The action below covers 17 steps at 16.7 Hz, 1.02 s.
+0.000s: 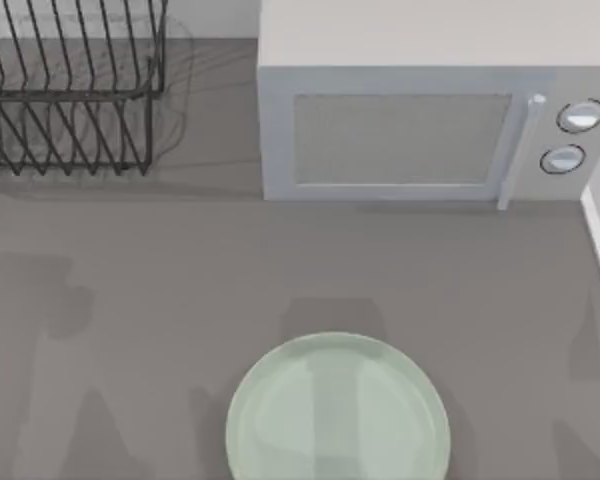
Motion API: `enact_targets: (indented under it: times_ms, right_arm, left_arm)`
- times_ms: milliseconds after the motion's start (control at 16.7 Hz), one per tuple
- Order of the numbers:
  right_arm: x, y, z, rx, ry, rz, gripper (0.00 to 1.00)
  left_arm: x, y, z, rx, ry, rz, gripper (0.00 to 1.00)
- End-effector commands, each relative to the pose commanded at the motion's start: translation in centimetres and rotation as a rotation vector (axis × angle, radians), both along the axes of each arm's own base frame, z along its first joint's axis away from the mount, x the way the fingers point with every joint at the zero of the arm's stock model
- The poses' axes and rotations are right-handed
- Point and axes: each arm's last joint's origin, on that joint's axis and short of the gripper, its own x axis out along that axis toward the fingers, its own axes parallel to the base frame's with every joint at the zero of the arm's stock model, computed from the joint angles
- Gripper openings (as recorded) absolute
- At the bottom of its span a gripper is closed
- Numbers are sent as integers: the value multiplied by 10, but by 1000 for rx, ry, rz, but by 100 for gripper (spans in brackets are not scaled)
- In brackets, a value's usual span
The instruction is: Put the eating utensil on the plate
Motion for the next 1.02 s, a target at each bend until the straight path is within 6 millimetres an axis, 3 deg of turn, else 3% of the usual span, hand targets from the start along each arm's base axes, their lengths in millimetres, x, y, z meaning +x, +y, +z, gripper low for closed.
enact_targets:
  times_ms: [240,600,840,1020]
  right_arm:
    - [0,0,0,0,0,0,100]
    - [0,0,0,0,0,0,100]
    - [0,0,0,0,0,0,100]
    - [0,0,0,0,0,0,100]
  left_arm:
    - [62,22,8,34,384,-18,100]
    - [145,67,-13,17,808,-82,100]
    - [180,92,-37,-12,974,-126,100]
    - [192,101,-46,-23,1024,-143,100]
